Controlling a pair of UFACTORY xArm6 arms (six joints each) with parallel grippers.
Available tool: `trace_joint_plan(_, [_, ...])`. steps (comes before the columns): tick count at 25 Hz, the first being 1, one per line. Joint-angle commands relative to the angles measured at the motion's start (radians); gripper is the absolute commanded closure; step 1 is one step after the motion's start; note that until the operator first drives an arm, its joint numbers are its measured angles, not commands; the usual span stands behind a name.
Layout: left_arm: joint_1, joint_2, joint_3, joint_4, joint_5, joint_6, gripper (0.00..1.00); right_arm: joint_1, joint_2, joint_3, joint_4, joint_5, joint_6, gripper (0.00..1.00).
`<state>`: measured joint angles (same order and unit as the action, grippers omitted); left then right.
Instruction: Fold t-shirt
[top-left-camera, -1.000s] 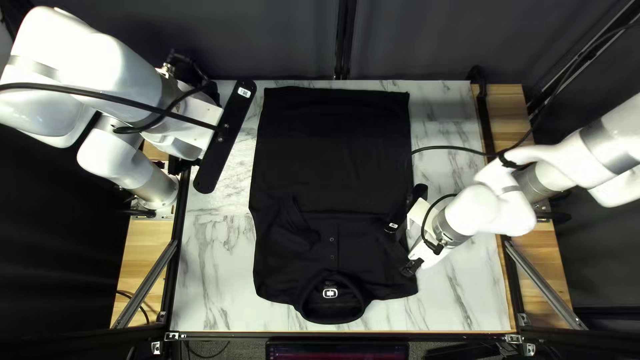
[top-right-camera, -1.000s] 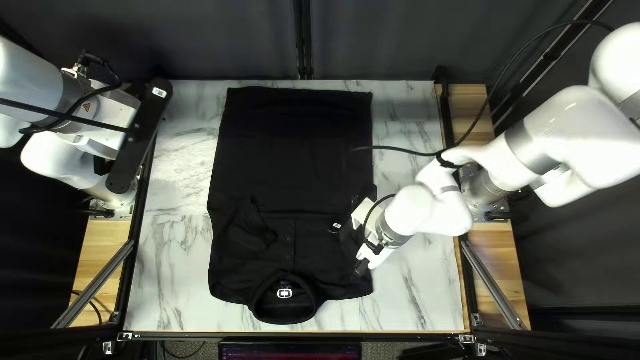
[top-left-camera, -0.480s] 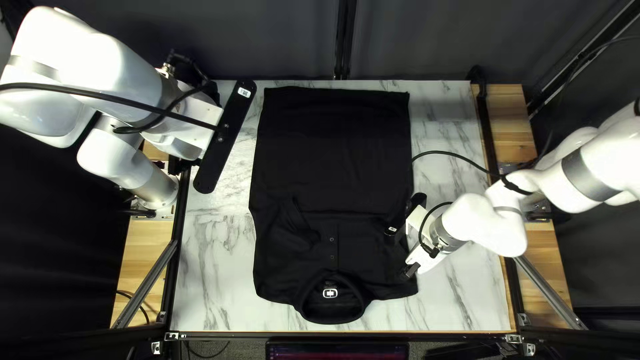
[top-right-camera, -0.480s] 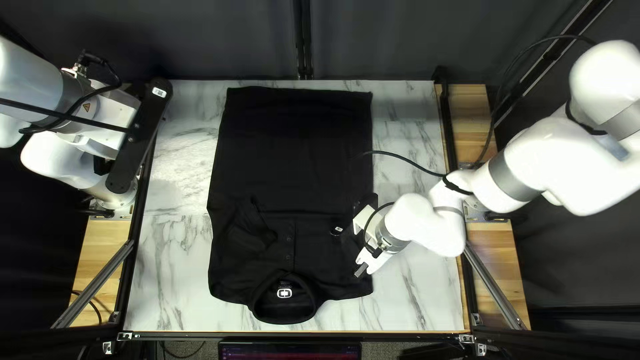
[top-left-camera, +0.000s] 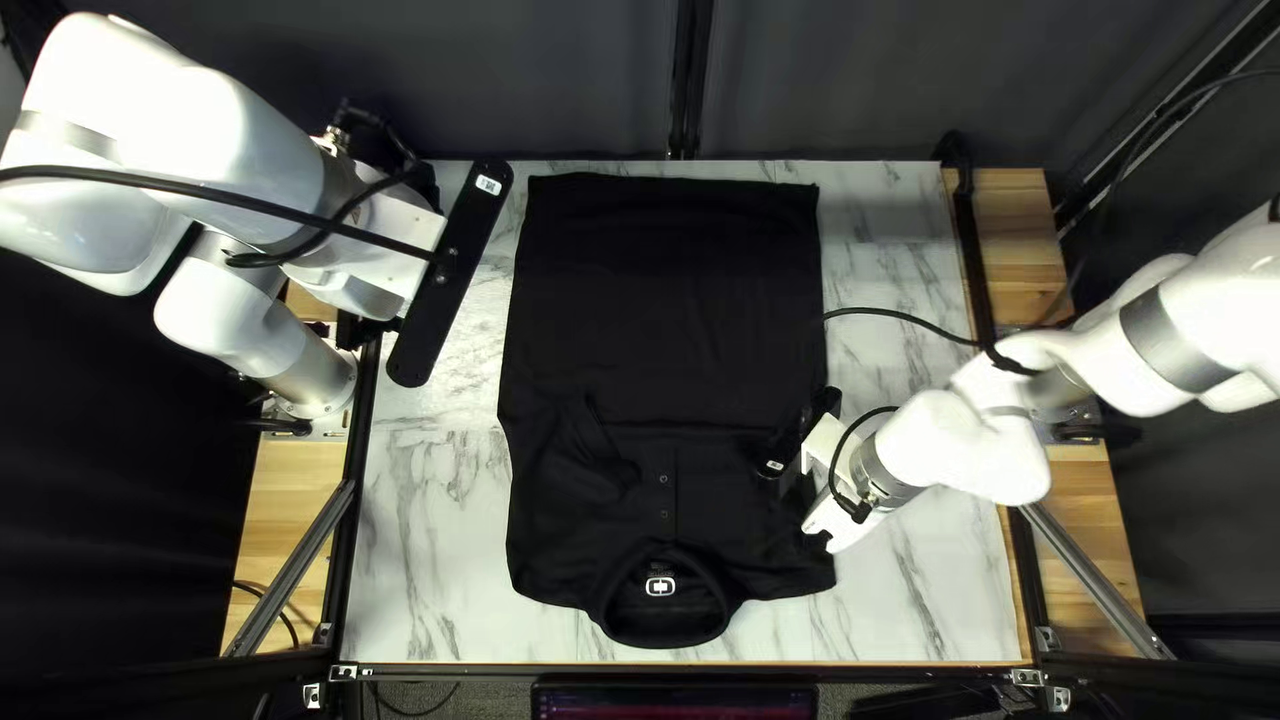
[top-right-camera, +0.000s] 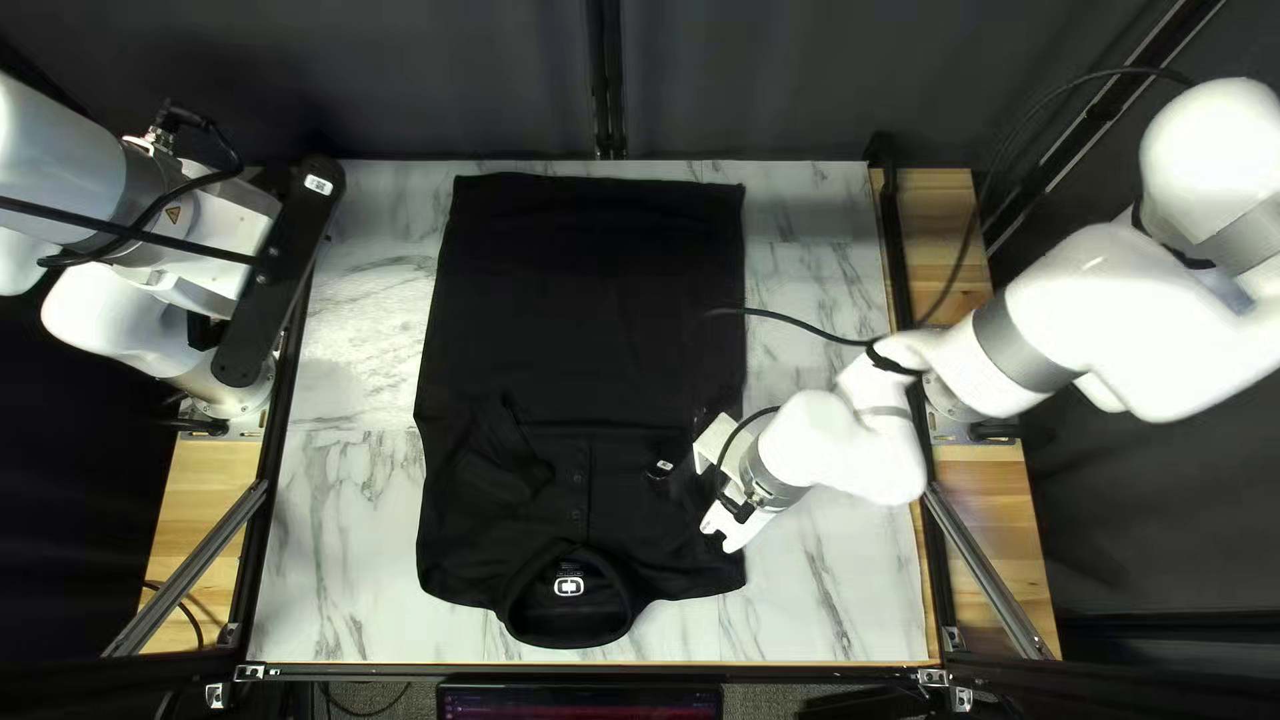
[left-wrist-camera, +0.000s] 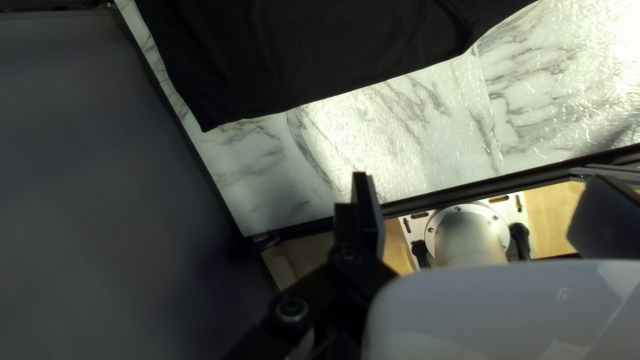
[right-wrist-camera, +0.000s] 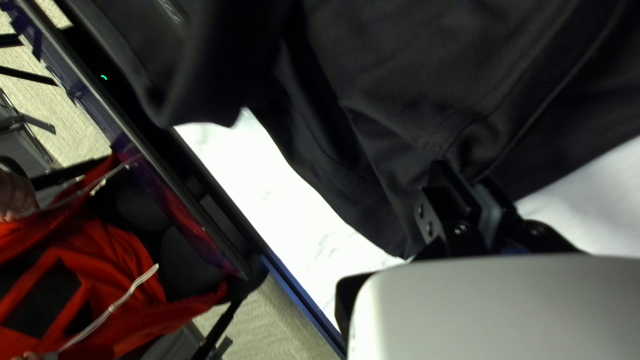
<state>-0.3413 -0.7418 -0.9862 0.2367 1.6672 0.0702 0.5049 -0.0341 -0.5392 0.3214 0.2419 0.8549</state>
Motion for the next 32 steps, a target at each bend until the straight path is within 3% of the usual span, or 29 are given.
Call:
trace_joint_plan(1, [0.0, 0.0, 0.0, 0.0, 0.0, 0.0, 0.0, -0.047, 0.022, -0.086, -0.092, 0.08, 0.02, 1.0])
trace_joint_plan(9, [0.0, 0.0, 0.0, 0.0, 0.0, 0.0, 0.0, -0.075, 0.195, -0.279, -0.116, 0.154, -0.052, 0.98])
trace_joint_plan(10, [0.0, 0.0, 0.0, 0.0, 0.0, 0.0, 0.0, -0.071, 0.218, -0.301, -0.109, 0.156, -0.064, 0.89])
trace_joint_plan(11, [0.0, 0.0, 0.0, 0.0, 0.0, 0.0, 0.0, -0.067, 0.238, -0.318, -0.103, 0.155, -0.074, 0.69])
trace_joint_plan(12, [0.0, 0.0, 0.0, 0.0, 0.0, 0.0, 0.0, -0.065, 0.245, -0.324, -0.099, 0.156, -0.08, 0.31])
trace_joint_plan(14, [0.0, 0.0, 0.0, 0.0, 0.0, 0.0, 0.0, -0.057, 0.259, -0.339, -0.094, 0.158, -0.09, 0.0])
trace_joint_plan(24, [0.0, 0.0, 0.0, 0.0, 0.0, 0.0, 0.0, -0.071, 0.175, -0.286, -0.117, 0.182, -0.091, 0.0])
trace_joint_plan(32, [0.0, 0.0, 0.0, 0.0, 0.0, 0.0, 0.0, -0.208, 0.131, -0.297, -0.024, 0.269, -0.368, 0.0])
